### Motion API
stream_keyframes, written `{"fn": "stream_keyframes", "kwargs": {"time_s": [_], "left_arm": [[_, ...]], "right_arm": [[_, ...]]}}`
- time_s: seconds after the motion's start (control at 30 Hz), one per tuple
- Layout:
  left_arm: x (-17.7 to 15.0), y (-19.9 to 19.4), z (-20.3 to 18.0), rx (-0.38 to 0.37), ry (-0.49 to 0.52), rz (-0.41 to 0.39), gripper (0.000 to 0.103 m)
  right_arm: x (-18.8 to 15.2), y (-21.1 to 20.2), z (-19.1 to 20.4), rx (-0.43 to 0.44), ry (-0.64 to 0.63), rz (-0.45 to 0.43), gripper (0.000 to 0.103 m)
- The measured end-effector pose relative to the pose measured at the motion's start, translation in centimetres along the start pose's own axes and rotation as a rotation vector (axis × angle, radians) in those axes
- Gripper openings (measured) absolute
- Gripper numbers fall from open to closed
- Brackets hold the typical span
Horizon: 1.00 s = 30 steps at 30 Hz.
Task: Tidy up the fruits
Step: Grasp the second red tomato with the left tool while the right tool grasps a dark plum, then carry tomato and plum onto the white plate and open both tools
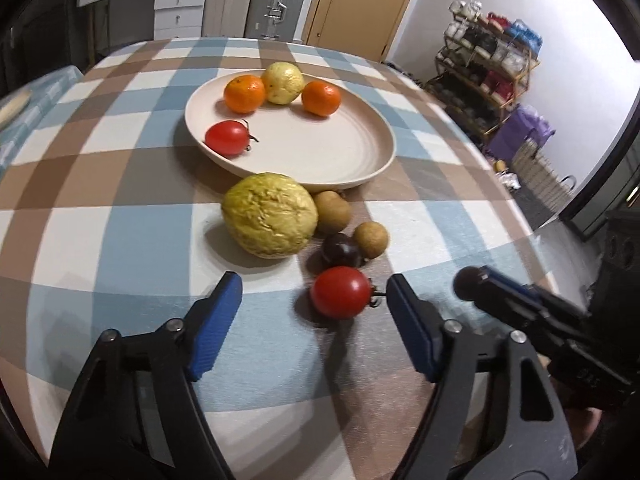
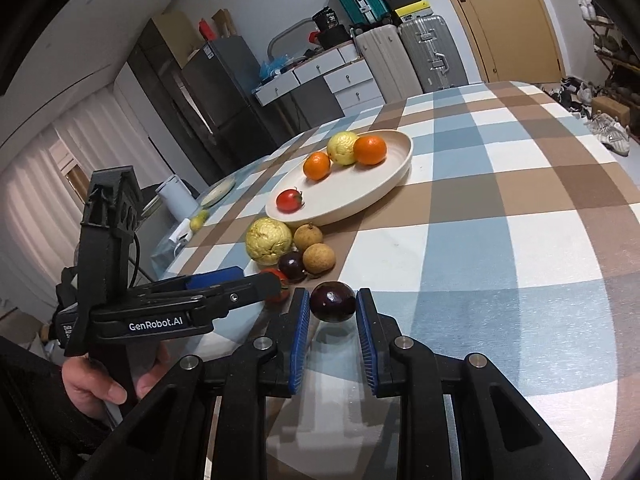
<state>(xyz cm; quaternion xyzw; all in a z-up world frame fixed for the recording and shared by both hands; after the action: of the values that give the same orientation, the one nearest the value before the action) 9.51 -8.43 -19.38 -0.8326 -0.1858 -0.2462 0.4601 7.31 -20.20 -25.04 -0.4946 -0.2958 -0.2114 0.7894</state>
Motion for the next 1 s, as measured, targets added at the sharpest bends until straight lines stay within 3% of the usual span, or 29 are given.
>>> {"fn": "stream_keyframes", "kwargs": {"time_s": [0.03, 0.1, 0.27, 0.57, 0.73, 1.0], "left_arm": [[0.0, 0.1, 0.0, -0.009, -0.01, 0.003, 0.066], [-0.1, 0.2, 0.0, -0.024, -0.021, 0.008, 0.049], [-0.1, 0.0, -0.8, -0.069, -0.011, 0.005, 0.029], [-0.5, -0.5, -0.8, -0.081, -0.027, -0.002, 0.028], [-0.2, -1.5, -0.9, -0.088, 0.013, -0.005, 0.028], [3.2, -3.7, -0.2, -0.121, 0.018, -0.057, 0.028]], "right_arm": [[-0.1, 0.0, 0.0, 0.003, 0.003, 0.002, 0.024], [-0.2, 0.0, -0.2, 0.002, 0.006, 0.007, 0.024], [-0.2, -0.1, -0.3, 0.008, 0.013, 0.003, 0.024], [-0.2, -0.1, -0.1, 0.018, 0.014, 0.007, 0.024], [0.5, 0.2, 0.5, 0.036, 0.015, 0.022, 0.024], [3.8, 1.8, 1.6, 0.092, 0.024, 0.017, 0.024]]}}
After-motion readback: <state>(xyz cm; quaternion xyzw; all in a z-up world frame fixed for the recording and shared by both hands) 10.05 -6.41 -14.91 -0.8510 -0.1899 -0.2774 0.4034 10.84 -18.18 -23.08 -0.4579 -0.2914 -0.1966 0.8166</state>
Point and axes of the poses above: each gripper's, at about its wrist camera, not at the fingertips, and y roughly the way its jaws point, z to its left, x to its top, the point moved 10 cm from there along y, roughly the way its jaws point, and after that the axes turned 14 degrees about -x, right-handed, at the moved point
